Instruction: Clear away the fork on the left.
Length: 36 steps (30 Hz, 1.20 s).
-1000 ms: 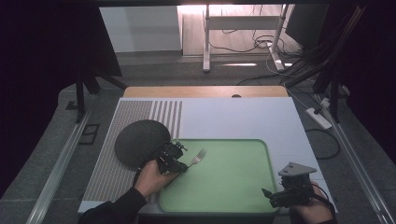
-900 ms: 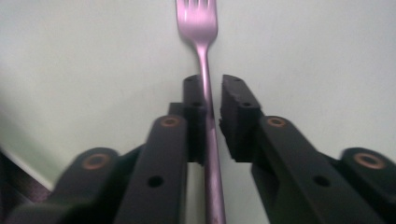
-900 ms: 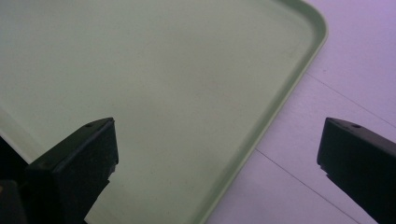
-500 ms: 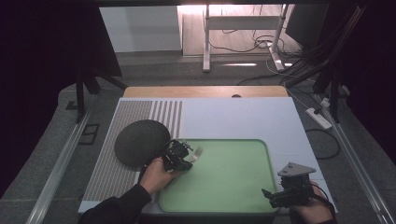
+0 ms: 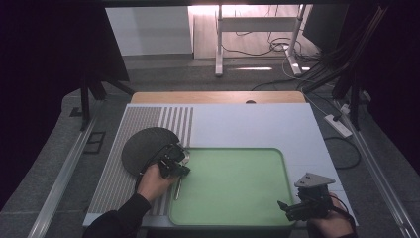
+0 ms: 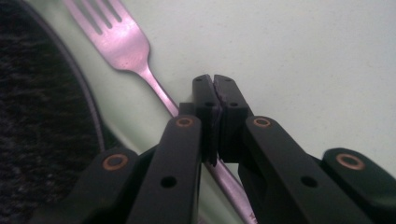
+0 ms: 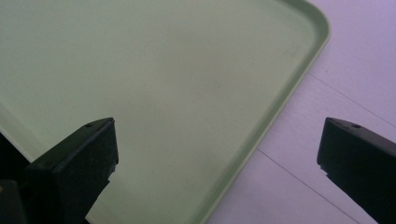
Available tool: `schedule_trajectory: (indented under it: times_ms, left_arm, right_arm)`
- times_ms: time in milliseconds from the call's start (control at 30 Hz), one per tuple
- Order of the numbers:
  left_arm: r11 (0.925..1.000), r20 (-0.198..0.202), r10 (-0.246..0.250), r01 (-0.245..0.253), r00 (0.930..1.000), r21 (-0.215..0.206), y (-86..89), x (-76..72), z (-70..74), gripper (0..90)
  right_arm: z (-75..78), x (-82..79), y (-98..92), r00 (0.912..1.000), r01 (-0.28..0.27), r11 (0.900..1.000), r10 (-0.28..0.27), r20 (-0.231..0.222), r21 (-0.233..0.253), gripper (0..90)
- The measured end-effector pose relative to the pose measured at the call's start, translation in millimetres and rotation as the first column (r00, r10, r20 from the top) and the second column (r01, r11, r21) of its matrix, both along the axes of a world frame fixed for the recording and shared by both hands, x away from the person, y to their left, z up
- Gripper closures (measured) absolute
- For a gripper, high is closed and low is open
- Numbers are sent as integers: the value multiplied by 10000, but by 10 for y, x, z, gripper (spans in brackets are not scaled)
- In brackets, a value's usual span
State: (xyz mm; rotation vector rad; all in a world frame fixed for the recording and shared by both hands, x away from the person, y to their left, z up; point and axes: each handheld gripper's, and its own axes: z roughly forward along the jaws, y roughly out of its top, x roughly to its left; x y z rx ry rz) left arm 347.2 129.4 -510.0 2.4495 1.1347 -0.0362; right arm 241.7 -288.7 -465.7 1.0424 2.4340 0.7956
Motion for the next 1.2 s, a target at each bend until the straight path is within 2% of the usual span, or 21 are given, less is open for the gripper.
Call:
schedule_trajectory:
  times_ms: [100,200,333,400,600,733,833,1033,1200]
  left_arm:
    - [9999,90,-115,116,9999,-89,-5,-3,-1,836]
    - [9995,395,-292,298,9988,-140,-27,-20,25,760]
    - [9988,927,-482,484,9945,-8,-55,-56,71,620]
    - [9987,1064,-497,507,9931,-68,-57,-67,82,549]
    - [9971,1612,-309,418,9864,-643,4,-105,133,331]
    - [9933,1771,-67,270,9842,-1127,77,-133,165,191]
    - [9932,1901,-54,274,9817,-1133,106,-158,165,139]
    - [9927,2007,-486,695,9784,-986,152,-216,166,58]
    - [9907,2177,-493,754,9748,-1136,220,-248,187,30]
  right_arm:
    - [1,0,2,10000,-18,10000,18,-23,-30,0]
    - [2,-1,1,10000,-19,10000,19,-14,-23,0]
    - [0,-1,0,10000,-8,10000,8,2,-6,0]
    - [0,-1,-1,10000,-7,10000,7,3,5,0]
    - [3,-1,-3,10000,1,10000,-1,-11,3,0]
    - [2,0,-5,10000,15,10000,-15,-16,66,0]
    - [2,0,-6,10000,8,10000,-8,-10,72,0]
    - [5,2,-10,10000,-8,10000,8,-22,88,0]
    - [5,1,-11,10000,-10,9999,10,-23,102,0]
